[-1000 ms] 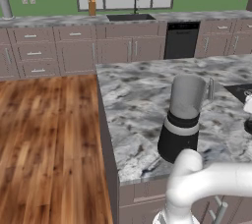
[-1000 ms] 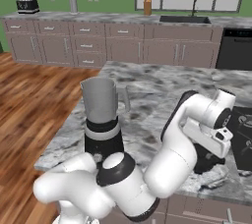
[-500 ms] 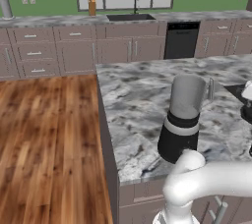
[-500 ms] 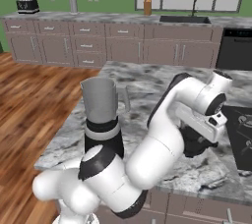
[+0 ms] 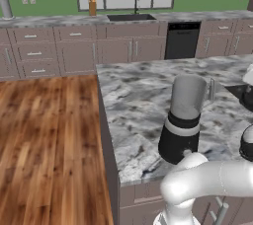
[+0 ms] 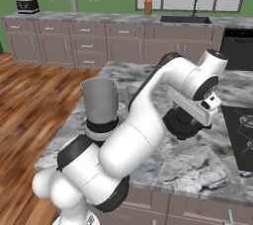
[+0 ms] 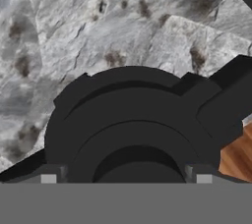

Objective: Close the lid blender by securely placing the lid on top.

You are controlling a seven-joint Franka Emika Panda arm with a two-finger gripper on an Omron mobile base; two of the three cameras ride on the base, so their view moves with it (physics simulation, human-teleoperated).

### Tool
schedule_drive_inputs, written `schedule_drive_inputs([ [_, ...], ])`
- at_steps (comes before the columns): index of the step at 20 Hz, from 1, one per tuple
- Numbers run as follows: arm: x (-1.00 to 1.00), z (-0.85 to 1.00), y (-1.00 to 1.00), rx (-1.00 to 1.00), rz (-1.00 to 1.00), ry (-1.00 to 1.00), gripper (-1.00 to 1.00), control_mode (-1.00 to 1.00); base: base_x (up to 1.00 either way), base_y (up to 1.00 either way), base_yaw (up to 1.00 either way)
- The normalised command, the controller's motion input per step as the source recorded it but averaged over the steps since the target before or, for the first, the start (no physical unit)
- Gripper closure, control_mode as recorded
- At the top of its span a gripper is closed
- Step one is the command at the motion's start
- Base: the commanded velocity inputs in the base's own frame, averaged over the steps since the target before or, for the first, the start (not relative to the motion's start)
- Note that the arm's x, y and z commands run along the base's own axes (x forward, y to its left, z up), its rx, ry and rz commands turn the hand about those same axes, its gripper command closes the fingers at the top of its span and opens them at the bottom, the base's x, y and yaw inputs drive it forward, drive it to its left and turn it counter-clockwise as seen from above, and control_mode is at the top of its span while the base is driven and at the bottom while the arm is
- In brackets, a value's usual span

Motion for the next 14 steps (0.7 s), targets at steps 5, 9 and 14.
schedule_drive_inputs([
  [5,-0.01,0.71,0.39,0.00,0.00,-0.06,1.00,-1.00,0.00,0.00,0.00],
  [9,-0.06,0.63,0.53,0.00,0.00,-0.03,1.00,-1.00,0.00,0.00,0.00],
  [14,-0.14,0.74,0.48,0.00,0.00,-0.03,1.00,-1.00,0.00,0.00,0.00],
])
